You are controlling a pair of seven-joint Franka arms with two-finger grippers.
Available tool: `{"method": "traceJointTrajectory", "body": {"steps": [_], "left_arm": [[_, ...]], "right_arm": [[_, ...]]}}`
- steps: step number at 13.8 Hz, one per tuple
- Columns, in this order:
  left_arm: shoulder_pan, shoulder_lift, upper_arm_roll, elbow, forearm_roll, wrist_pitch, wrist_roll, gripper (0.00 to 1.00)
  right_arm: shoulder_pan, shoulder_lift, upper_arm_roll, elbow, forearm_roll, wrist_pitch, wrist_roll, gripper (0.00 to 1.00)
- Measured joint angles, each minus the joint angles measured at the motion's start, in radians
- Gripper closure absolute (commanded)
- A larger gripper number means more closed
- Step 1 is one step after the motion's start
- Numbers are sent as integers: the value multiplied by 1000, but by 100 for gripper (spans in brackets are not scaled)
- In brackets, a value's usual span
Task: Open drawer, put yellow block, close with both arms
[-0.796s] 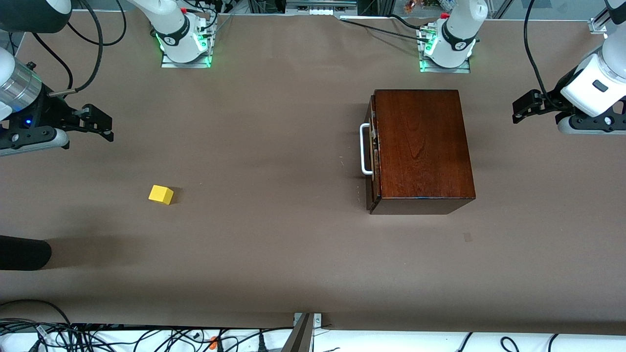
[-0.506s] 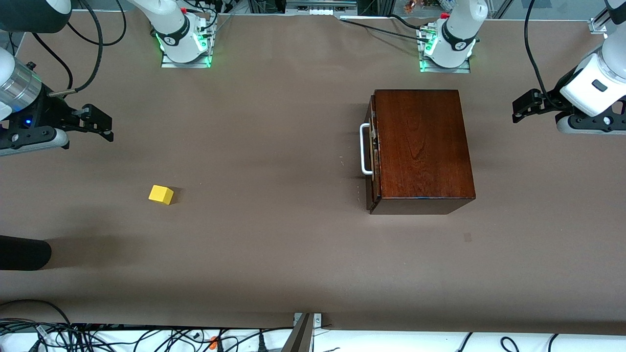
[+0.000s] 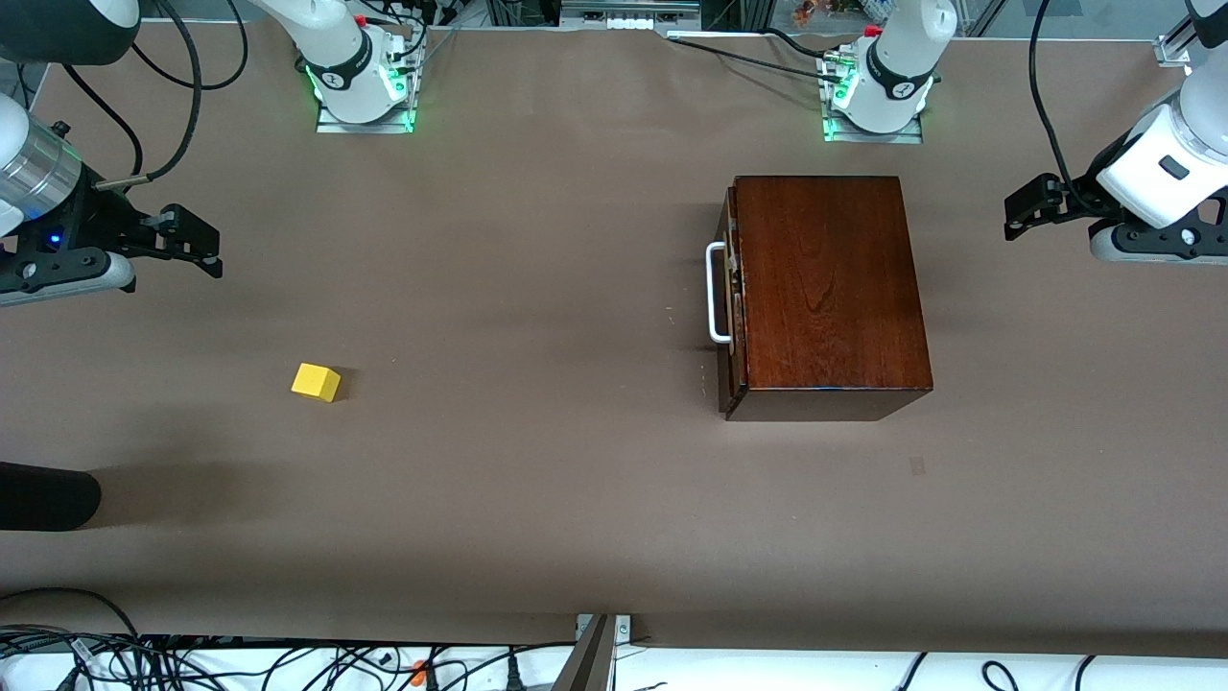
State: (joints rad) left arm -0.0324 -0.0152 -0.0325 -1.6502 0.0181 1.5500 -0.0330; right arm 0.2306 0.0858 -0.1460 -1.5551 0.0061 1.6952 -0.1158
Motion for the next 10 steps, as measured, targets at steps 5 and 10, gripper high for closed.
{"method": "traceJointTrajectory", "body": {"steps": [5, 10], "left_arm": [[-1, 0, -1, 0, 0, -6, 0, 0], [-9, 1, -43, 0, 0, -33, -2, 0]], "right_arm": [[0, 0, -1, 0, 0, 0, 0, 0], [0, 0, -1, 1, -1, 0, 28, 0]]}}
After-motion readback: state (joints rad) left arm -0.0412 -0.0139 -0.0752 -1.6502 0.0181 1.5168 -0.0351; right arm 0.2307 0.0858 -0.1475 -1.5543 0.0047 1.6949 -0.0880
